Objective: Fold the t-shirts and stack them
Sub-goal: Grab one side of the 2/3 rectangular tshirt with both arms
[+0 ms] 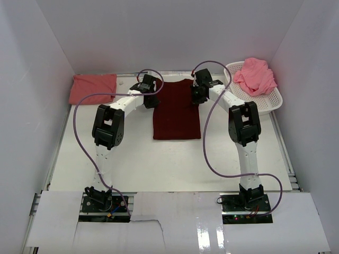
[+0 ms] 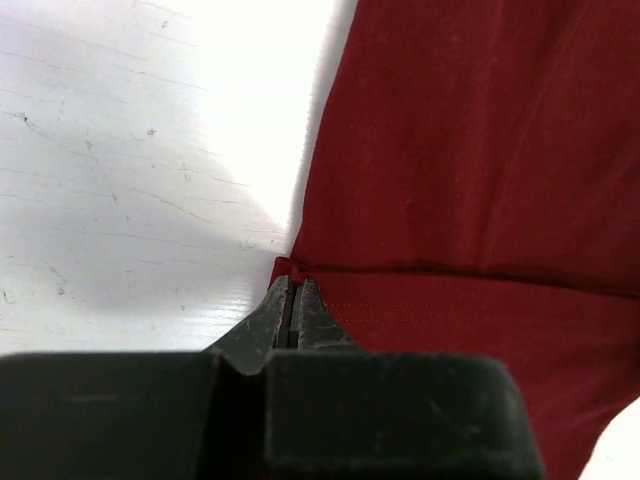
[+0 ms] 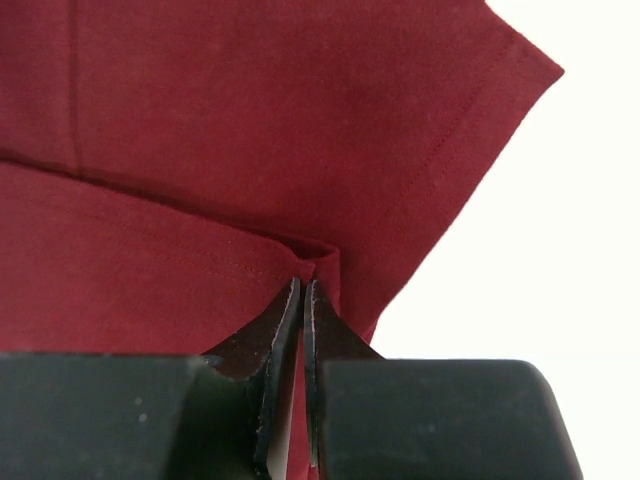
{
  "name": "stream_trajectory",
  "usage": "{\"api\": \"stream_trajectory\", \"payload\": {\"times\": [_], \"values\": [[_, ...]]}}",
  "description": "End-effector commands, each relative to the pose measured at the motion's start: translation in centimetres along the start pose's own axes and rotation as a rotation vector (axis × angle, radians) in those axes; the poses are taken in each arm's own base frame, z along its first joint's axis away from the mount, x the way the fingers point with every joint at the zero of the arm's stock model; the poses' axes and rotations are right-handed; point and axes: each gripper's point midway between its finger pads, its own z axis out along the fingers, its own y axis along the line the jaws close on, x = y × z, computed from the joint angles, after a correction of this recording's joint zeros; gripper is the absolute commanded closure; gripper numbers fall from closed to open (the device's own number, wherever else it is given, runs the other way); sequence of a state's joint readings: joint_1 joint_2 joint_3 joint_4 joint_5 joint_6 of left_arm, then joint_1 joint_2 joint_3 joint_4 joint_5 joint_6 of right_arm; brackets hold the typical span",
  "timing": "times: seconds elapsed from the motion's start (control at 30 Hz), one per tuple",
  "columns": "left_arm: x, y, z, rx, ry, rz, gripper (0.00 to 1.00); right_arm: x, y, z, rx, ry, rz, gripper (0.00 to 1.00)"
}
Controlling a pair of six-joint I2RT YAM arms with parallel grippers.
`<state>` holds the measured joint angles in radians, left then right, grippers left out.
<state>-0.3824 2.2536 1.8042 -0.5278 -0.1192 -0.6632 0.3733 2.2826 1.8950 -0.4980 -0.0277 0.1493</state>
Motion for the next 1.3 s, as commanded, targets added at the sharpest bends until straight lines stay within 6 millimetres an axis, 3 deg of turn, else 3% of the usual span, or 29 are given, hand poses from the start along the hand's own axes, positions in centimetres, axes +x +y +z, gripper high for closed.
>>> {"api": "stream_trajectory", "payload": {"times": [0.0,0.2,0.4,0.77,1.07,1.1,1.13,1.17,1.2,1.27], "values": [[-3.6,-2.6,-3.8,0.085,-0.074,-0.015,1.00,-3.4,0.0,-4.5,0.012,-0.106,-0.003,0.92],[-4.4,-3.2,-5.0,0.107,-0.093,-0.013,1.00,-4.2,-0.1,-6.9,0.027,-0.144,-0.002,0.92],[-4.5,-3.6,-4.9,0.122,-0.088,-0.009,1.00,-3.7,-1.2,-7.0,0.065,-0.130,0.008,0.92],[-6.2,-5.4,-5.2,0.176,-0.118,0.010,1.00,-1.9,-2.5,-4.6,0.078,-0.073,0.022,0.92],[-2.7,-4.1,-1.1,0.156,-0.029,0.022,0.99,-1.2,-2.8,-2.0,0.071,-0.041,0.033,0.92],[-2.5,-4.0,-0.6,0.155,-0.023,0.026,0.97,-1.0,-2.8,-1.8,0.069,-0.035,0.036,0.90],[-2.5,-4.2,-0.5,0.159,-0.024,0.035,0.84,-0.7,-2.8,-1.4,0.070,-0.028,0.042,0.72],[-2.6,-4.1,-0.5,0.157,-0.026,0.039,0.84,-0.8,-2.9,-1.5,0.074,-0.030,0.045,0.72],[-2.7,-4.1,-0.5,0.154,-0.031,0.043,0.58,-0.8,-3.0,-1.5,0.080,-0.031,0.049,0.62],[-3.4,-4.0,-1.2,0.141,-0.052,0.044,0.32,-1.2,-3.0,-2.1,0.086,-0.044,0.050,0.59]]}}
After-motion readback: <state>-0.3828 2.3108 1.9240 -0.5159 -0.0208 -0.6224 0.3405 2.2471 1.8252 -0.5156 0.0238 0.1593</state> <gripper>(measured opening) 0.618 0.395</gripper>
